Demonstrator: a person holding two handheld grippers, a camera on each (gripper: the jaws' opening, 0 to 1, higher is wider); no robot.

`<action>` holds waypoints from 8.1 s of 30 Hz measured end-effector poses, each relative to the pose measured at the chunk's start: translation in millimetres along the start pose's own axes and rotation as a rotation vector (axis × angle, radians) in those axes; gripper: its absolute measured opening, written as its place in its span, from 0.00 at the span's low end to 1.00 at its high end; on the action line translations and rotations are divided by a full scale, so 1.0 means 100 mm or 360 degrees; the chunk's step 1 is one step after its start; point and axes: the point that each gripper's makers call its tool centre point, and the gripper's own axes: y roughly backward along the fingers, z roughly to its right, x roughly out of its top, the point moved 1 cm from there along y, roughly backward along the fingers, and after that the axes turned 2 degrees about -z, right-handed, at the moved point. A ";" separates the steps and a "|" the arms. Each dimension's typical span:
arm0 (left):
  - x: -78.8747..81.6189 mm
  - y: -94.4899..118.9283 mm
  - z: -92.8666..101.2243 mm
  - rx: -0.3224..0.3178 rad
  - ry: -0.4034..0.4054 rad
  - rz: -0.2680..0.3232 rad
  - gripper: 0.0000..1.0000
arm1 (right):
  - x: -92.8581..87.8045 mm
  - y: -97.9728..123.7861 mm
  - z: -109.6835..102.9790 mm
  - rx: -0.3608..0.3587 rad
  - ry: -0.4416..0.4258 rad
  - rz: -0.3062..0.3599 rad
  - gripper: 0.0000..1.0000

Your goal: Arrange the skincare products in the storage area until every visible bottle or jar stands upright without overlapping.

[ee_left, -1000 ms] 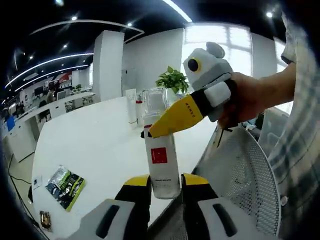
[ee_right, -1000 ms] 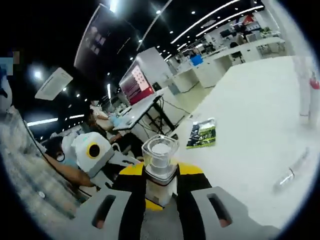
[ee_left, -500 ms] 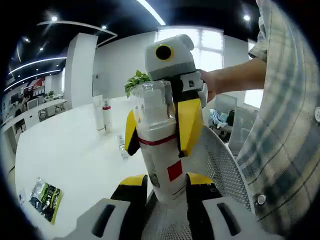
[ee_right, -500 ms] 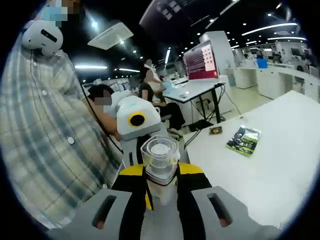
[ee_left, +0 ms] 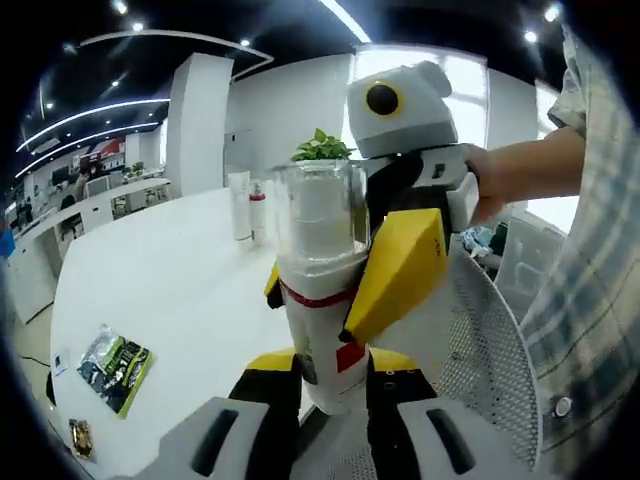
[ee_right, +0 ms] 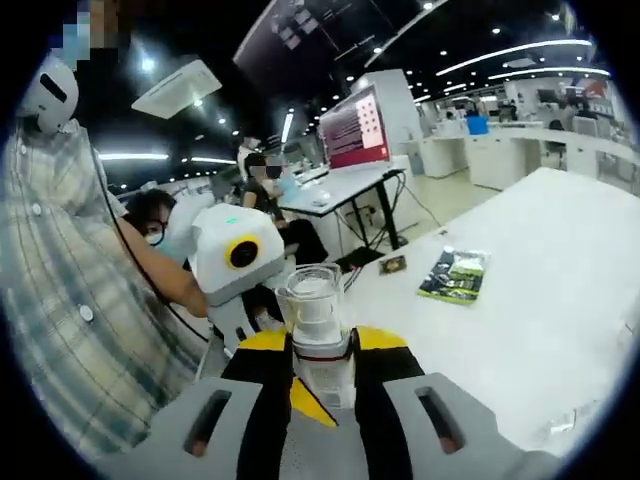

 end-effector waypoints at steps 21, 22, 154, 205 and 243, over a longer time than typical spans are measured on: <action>-0.15 -0.03 -0.38 0.0373 0.0090 -0.0134 0.24 | -0.10 -0.22 0.32 -0.0829 -0.0360 0.0005 0.21; -0.15 -0.03 -0.38 0.0376 0.0088 -0.0131 0.24 | -0.11 -0.23 0.31 -0.0816 -0.0454 0.0031 0.21; -0.81 -0.22 -0.30 0.0214 0.0029 -0.0706 0.24 | -0.70 1.22 3.86 -0.1418 -0.0449 -0.0024 0.17; -0.82 -0.21 -0.33 0.0233 -0.0020 -0.0719 0.23 | -0.74 1.24 3.98 -0.1608 -0.0623 0.0038 0.27; -0.83 -0.20 -0.34 0.0238 -0.0051 -0.0733 0.23 | -0.67 1.28 3.96 -0.1647 -0.0537 0.0026 0.19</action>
